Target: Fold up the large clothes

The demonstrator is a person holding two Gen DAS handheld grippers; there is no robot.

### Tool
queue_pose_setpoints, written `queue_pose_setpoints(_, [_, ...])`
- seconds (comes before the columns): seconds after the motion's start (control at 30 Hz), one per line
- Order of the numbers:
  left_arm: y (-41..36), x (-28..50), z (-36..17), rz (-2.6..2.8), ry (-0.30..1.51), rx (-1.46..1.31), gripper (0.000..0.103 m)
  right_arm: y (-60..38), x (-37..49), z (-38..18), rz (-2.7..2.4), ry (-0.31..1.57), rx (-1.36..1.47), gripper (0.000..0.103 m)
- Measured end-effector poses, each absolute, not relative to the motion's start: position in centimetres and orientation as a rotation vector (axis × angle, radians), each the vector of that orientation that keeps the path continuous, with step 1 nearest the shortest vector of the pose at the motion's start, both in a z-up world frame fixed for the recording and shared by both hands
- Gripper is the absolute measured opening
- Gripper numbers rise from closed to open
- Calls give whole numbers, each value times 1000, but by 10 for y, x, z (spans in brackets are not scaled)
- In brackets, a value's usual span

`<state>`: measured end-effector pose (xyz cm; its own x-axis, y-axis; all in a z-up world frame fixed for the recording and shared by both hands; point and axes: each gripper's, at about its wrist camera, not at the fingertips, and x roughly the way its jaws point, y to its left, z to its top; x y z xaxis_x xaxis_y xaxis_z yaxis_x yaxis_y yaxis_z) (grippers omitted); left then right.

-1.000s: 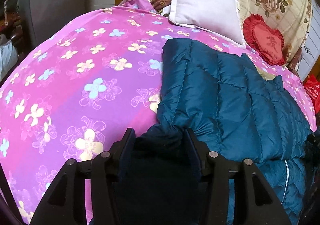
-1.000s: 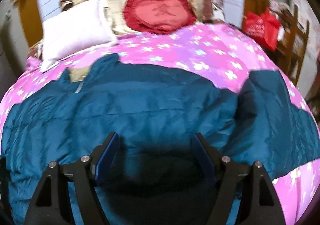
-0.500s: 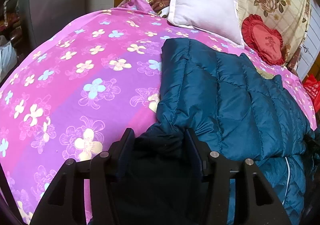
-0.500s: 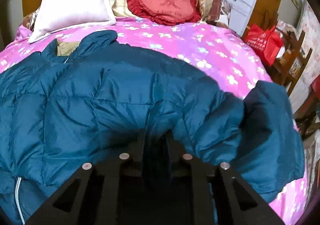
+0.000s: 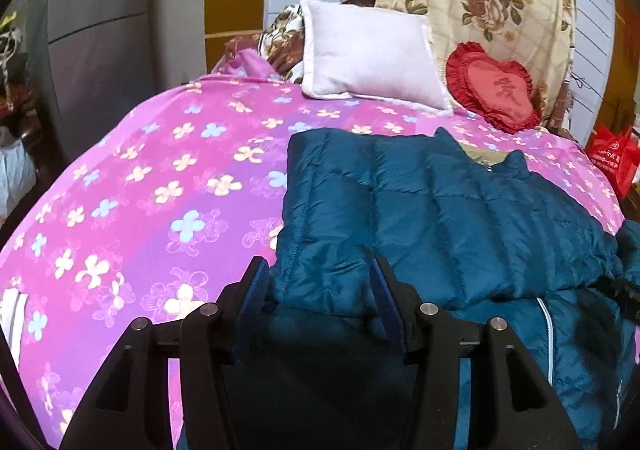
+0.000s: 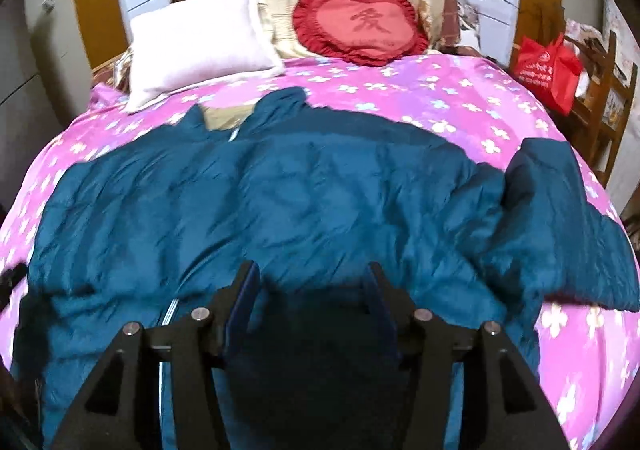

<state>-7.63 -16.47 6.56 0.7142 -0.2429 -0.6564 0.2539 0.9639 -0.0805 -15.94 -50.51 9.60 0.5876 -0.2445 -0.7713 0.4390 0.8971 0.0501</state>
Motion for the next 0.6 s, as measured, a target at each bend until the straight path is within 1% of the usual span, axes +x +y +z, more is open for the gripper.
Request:
queue_pose_setpoints(0.07, [-166,-82,69,-284,715,23,34,-494,-169,94,-385,865,232,65])
queue_pose_setpoints(0.13, [-169,-89,75,-279,695,43,34,-484,-180,93,-361,871,230,69])
queue_pose_setpoints(0.5, [-182,-153,102,-268,601,121,34,-468,-241,100,-300,862,203,72])
queue_pose_setpoints(0.6, [-187,-180,112,-258,577,144,34,-467,-256,105,-280,853,209,75])
